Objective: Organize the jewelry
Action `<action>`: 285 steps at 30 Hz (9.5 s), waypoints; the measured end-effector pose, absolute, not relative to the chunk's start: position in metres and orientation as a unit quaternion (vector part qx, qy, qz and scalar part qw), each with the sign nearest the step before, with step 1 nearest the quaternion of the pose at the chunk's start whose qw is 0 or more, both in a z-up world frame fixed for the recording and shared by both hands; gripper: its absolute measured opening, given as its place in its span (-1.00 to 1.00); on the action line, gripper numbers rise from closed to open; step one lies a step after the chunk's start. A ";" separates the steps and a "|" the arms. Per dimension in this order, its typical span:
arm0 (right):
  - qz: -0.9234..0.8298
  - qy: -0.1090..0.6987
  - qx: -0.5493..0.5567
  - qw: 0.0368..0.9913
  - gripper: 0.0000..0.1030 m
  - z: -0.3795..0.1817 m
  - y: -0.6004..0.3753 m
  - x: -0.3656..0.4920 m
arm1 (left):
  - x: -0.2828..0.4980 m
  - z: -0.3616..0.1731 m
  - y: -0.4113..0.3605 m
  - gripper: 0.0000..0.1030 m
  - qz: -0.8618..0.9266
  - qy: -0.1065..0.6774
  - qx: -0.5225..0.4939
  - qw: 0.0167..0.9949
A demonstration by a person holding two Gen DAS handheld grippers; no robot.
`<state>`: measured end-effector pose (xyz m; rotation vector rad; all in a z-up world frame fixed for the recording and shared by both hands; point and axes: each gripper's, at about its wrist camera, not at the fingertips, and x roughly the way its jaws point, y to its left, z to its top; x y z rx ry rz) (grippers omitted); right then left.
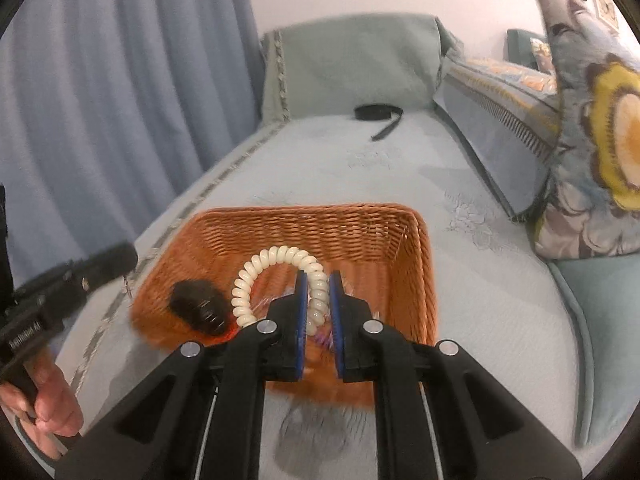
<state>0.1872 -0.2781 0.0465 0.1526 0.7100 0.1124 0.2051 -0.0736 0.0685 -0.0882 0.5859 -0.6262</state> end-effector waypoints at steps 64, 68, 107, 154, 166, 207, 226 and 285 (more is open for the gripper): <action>0.028 0.440 0.017 0.898 -0.38 -0.045 -0.234 0.055 | 0.117 -0.041 -0.081 0.02 -0.239 0.423 -0.023 0.874; 0.035 0.440 0.035 0.896 -0.38 -0.046 -0.247 0.055 | 0.125 -0.043 -0.105 0.11 -0.217 0.427 -0.008 0.878; 0.069 0.428 0.020 0.901 -0.98 -0.043 -0.239 0.050 | 0.115 -0.041 -0.106 -0.78 -0.274 0.391 0.061 0.876; 0.085 0.432 0.131 0.888 -0.90 -0.003 -0.269 0.262 | 0.264 0.018 -0.100 -0.60 -0.271 0.350 -0.036 0.896; 0.085 0.368 0.133 0.916 0.03 0.042 -0.281 0.202 | 0.201 0.058 -0.051 0.21 -0.273 0.286 -0.083 0.915; -0.035 0.209 0.032 0.977 0.45 -0.001 -0.244 -0.012 | 0.022 0.003 -0.028 0.85 -0.049 0.175 0.016 0.983; -0.034 0.216 0.026 0.975 0.53 -0.002 -0.242 -0.009 | 0.025 0.003 -0.031 0.85 -0.045 0.187 0.014 0.981; -0.031 0.220 0.028 0.975 0.53 -0.003 -0.239 -0.008 | 0.028 0.001 -0.030 0.85 -0.044 0.192 0.013 0.980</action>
